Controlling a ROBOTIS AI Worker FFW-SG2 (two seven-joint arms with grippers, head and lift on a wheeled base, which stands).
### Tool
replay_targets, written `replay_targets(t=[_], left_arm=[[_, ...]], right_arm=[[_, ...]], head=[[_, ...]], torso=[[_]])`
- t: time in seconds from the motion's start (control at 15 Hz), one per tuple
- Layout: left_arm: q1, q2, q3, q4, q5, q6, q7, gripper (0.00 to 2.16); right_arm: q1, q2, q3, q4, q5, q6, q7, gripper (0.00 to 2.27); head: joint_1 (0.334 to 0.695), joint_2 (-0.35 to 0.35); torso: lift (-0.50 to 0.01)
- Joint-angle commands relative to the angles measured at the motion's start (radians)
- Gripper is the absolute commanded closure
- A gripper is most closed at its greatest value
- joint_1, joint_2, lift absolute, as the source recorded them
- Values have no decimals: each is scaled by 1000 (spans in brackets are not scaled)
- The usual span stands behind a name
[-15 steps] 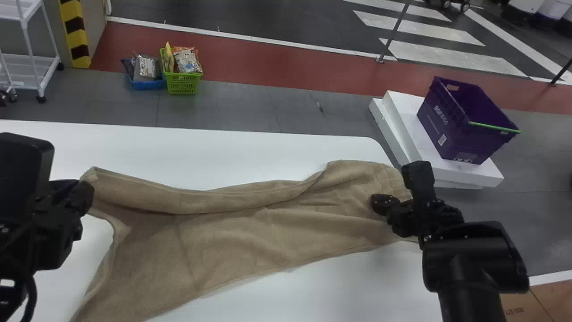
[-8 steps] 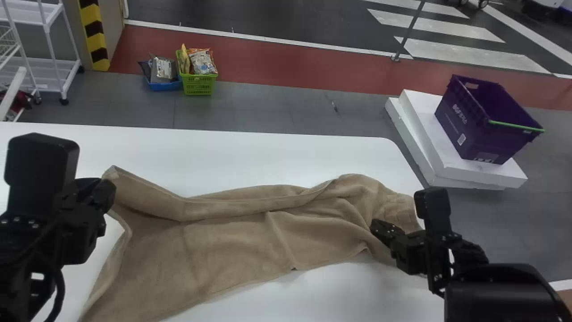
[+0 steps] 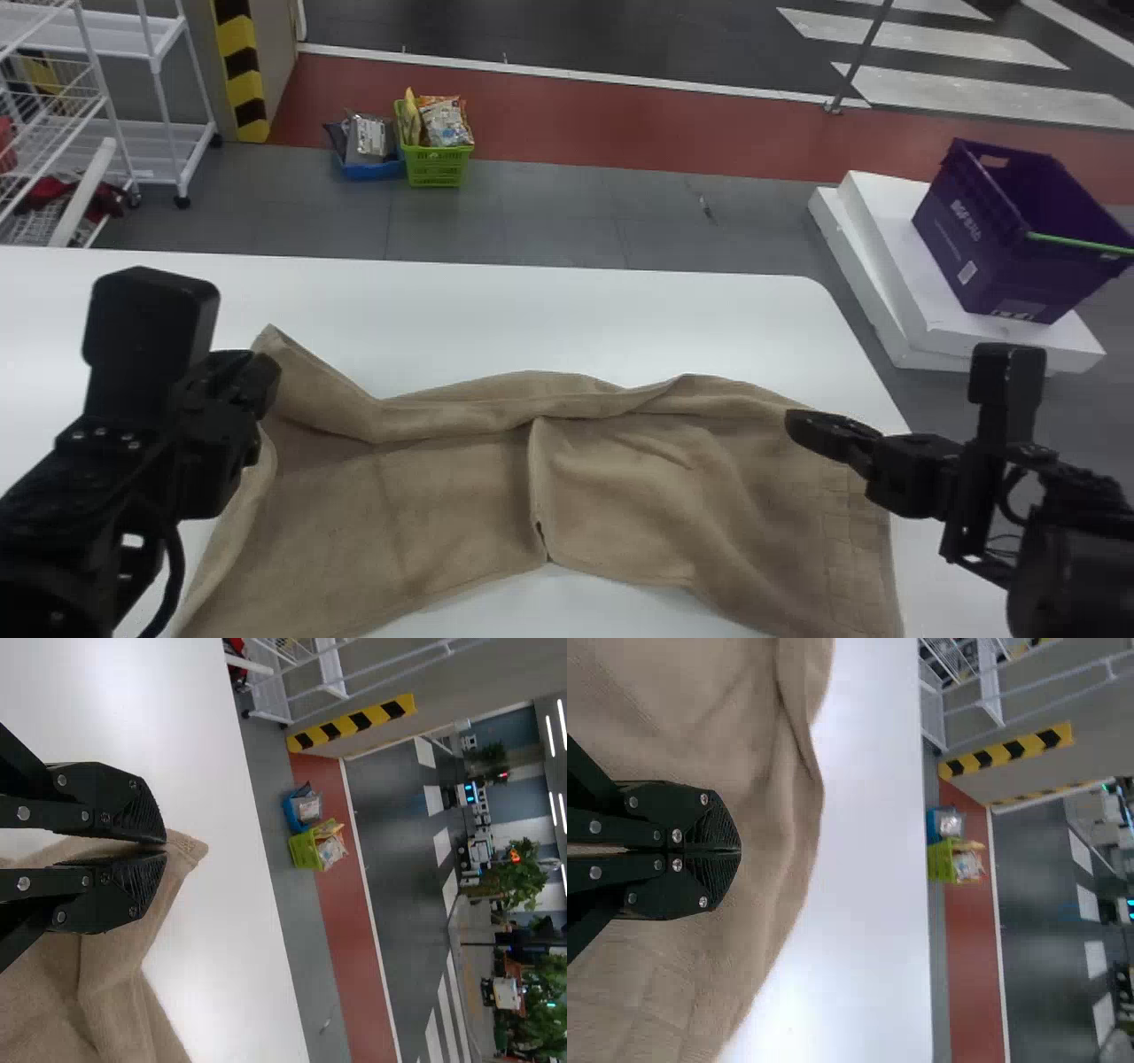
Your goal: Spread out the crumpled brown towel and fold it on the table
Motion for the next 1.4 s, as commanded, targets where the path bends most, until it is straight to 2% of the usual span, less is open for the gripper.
replay_targets(t=[0.0, 0.2, 0.27, 0.33, 0.47, 0.53, 0.6, 0.67, 0.73, 0.87, 1.13, 1.2, 1.27, 1.33], left_arm=[[4, 0, 0, 3, -1, -7, 1, 1004], [3, -2, -5, 12, -4, -10, 6, 1004], [-2, -2, -11, 19, -4, -10, 8, 1004], [-8, -2, -15, 29, -7, -10, 9, 1001], [-20, -2, -17, 46, -8, -10, 9, 1004], [-22, -2, -17, 50, -8, -10, 9, 1004], [-23, 0, -15, 52, -10, -10, 9, 1001], [-23, 0, -15, 52, -10, -10, 9, 1004], [-23, 0, -17, 52, -11, -10, 9, 1001], [-23, -2, -23, 50, -18, -10, 9, 1001], [-22, 0, -34, 46, -22, -10, 15, 1004], [-22, 0, -34, 46, -22, -10, 15, 1004], [-22, 0, -34, 47, -22, -10, 15, 1004], [-22, 0, -34, 47, -22, -10, 15, 1004]], right_arm=[[-32, -2, -43, 28, -35, 1, 7, 859], [-104, -8, -78, 110, -15, 4, 0, 863], [-169, -28, -104, 173, -8, 47, 4, 863], [-224, -57, -126, 238, -8, 108, 7, 866], [-320, -154, -127, 388, -20, 259, 34, 863], [-353, -178, -124, 439, -12, 283, 38, 859], [-376, -189, -119, 479, 0, 286, 38, 778], [-389, -197, -109, 495, 20, 289, 38, 414], [-394, -197, -104, 500, 32, 292, 40, 316], [-399, -198, -98, 500, 52, 302, 40, 316], [-399, -204, -64, 509, 70, 338, 53, 495], [-399, -208, -46, 514, 72, 351, 53, 765], [-399, -208, -30, 514, 78, 366, 63, 920], [-399, -206, -26, 514, 84, 375, 72, 961]], head=[[695, -261], [695, -281], [695, -287], [695, -296], [695, -320], [695, -331], [695, -341], [695, -350], [695, -350], [695, -350], [695, -350], [695, -350], [695, -350], [695, -350]], torso=[[-127], [-127], [-127], [-127], [-127], [-127], [-127], [-127], [-127], [-127], [-127], [-127], [-127], [-127]])
